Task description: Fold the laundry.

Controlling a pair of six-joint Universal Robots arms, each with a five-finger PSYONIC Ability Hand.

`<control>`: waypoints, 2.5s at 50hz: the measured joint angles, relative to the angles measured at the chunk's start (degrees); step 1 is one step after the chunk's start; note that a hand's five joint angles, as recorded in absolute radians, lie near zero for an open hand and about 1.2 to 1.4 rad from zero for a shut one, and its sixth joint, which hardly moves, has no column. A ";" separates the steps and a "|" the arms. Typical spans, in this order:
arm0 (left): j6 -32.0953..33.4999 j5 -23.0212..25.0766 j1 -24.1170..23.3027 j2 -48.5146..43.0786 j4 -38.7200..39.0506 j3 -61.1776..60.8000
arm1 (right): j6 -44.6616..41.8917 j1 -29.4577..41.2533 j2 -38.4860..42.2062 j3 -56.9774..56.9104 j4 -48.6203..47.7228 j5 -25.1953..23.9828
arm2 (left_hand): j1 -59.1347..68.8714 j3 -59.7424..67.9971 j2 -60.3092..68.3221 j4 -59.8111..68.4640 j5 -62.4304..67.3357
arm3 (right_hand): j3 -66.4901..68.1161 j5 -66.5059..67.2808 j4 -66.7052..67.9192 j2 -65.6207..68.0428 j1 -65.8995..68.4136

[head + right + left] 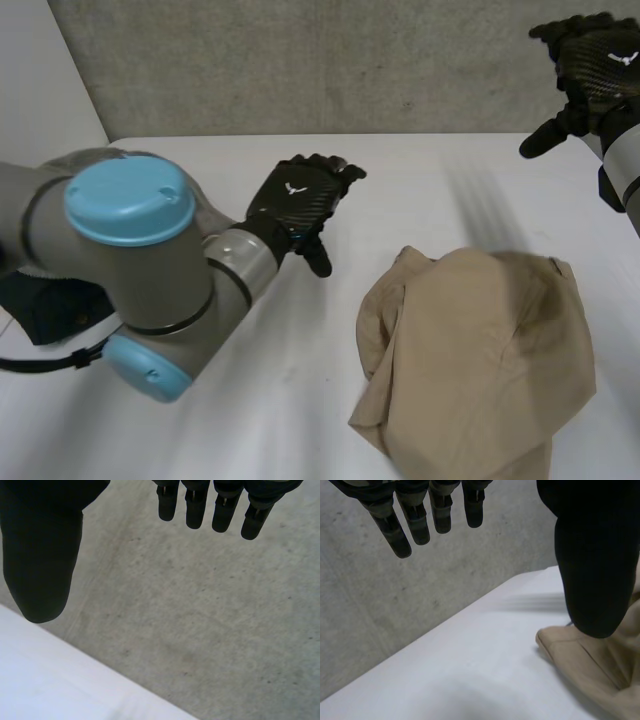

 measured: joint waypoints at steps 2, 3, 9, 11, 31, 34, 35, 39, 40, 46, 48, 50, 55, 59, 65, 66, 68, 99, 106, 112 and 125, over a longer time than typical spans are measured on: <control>-0.11 -0.11 0.82 1.90 -0.28 -1.79 | -0.71 0.52 0.35 -0.20 1.19 -0.54 | 0.00 0.00 0.00 0.00 0.00 | 0.00 0.00 0.00 0.00 0.00; -0.18 -0.18 1.46 3.17 -0.24 -2.78 | -1.31 0.90 0.51 -0.23 1.96 -0.92 | 0.00 0.00 0.00 0.00 0.00 | 0.00 0.00 0.00 0.00 0.00; 0.01 -0.48 6.79 9.47 0.72 -7.17 | -8.15 3.42 1.03 0.84 8.03 -4.06 | 0.00 0.00 0.00 0.00 0.00 | 0.00 0.00 0.00 0.00 0.00; 0.65 -0.57 9.16 10.43 1.04 -8.07 | -11.68 4.35 1.38 2.21 10.83 -5.19 | 0.00 0.00 0.00 0.00 0.00 | 0.00 0.01 0.00 0.00 0.00; 28.61 -0.73 27.60 -19.00 14.47 6.33 | -18.21 6.14 2.22 16.98 3.86 -5.21 | 43.26 37.80 40.54 38.99 34.57 | 0.00 0.01 0.00 0.00 0.00; 31.79 -1.53 29.75 -22.18 13.42 9.76 | -17.97 5.85 1.87 17.19 3.70 -4.80 | 49.83 49.68 53.56 51.62 46.04 | 0.00 0.00 0.00 0.00 0.00; 32.04 -1.73 30.07 -22.44 13.31 10.15 | -17.92 5.75 1.80 17.22 3.69 -4.72 | 49.83 50.38 54.40 52.69 46.45 | 0.00 0.01 0.00 0.00 0.00; 32.49 -5.44 34.60 -23.58 13.76 13.72 | -17.71 5.01 1.56 17.28 3.69 -4.45 | 49.83 50.96 54.58 53.49 46.51 | 0.00 0.01 0.00 0.00 0.00; 32.28 -6.05 35.35 -23.51 14.21 14.21 | -17.70 4.93 1.57 17.28 3.69 -4.45 | 49.83 51.39 54.86 54.00 46.47 | 0.00 0.01 0.00 0.00 0.00; 31.51 -8.30 38.70 -23.04 16.44 16.58 | -17.69 4.86 1.78 17.28 3.64 -4.45 | 49.83 52.68 55.71 55.70 46.47 | 0.00 0.01 0.00 0.00 0.00; 31.57 -8.42 38.98 -22.84 16.53 16.71 | -17.69 4.89 1.82 17.29 3.62 -4.45 | 49.83 52.94 55.88 55.90 46.47 | 0.00 0.00 0.00 0.00 0.00; 31.75 -8.39 38.92 -22.17 16.37 16.22 | -17.65 4.85 1.87 17.28 3.52 -4.44 | 49.83 52.96 55.95 56.07 46.47 | 0.00 0.01 0.00 0.00 0.00; 32.02 -7.69 37.27 -19.16 16.00 12.52 | -17.45 4.23 1.72 17.00 3.36 -4.55 | 4.02 7.86 8.21 8.01 9.38 | 0.02 0.00 0.00 0.00 0.00; 32.16 -6.94 35.48 -15.80 16.50 8.60 | -17.31 3.28 1.30 16.26 3.46 -4.79 | -0.33 -0.04 -0.05 -0.03 -0.05 | 0.02 0.01 0.00 0.00 0.00; 31.78 -6.46 32.78 -8.48 18.38 1.61 | -17.41 0.92 -0.21 13.80 5.01 -5.89 | -0.33 -0.04 -0.11 -0.02 -0.05 | 0.02 0.01 0.00 0.00 0.00; 31.69 -6.46 32.58 -7.82 18.46 1.06 | -17.49 0.52 -0.51 13.33 5.45 -6.17 | -0.33 -0.04 -0.11 -0.02 -0.05 | 0.02 0.00 0.00 0.00 0.00; 30.95 -6.39 31.38 -4.19 18.70 -1.76 | -18.11 -0.96 -1.47 11.43 7.45 -7.49 | -0.33 -0.04 -0.11 -0.02 -0.05 | 0.02 0.00 0.00 0.00 0.00; -1.20 -3.46 -9.25 2.37 0.93 -15.50 | -43.94 -11.15 15.28 5.38 19.03 -15.88 | -0.33 -0.04 -0.11 -0.02 -0.05 | 0.89 0.54 0.97 1.01 0.25; -1.77 -4.45 -12.81 -3.61 3.69 -11.43 | -38.36 -8.82 16.00 7.04 11.31 -15.99 | 35.76 32.12 32.60 31.83 30.25 | 38.10 35.92 38.05 38.89 36.34; -2.65 -5.80 -11.46 -3.01 3.63 -8.90 | -36.27 -6.12 15.89 6.24 8.80 -16.48 | 54.88 55.45 55.64 56.55 54.09 | 54.90 52.46 56.12 55.53 49.01; -3.50 -8.78 0.81 5.20 4.84 9.13 | -16.77 1.33 7.10 -6.06 1.56 -10.68 | 54.88 55.99 56.62 57.16 54.15 | 56.04 53.40 56.60 55.53 49.01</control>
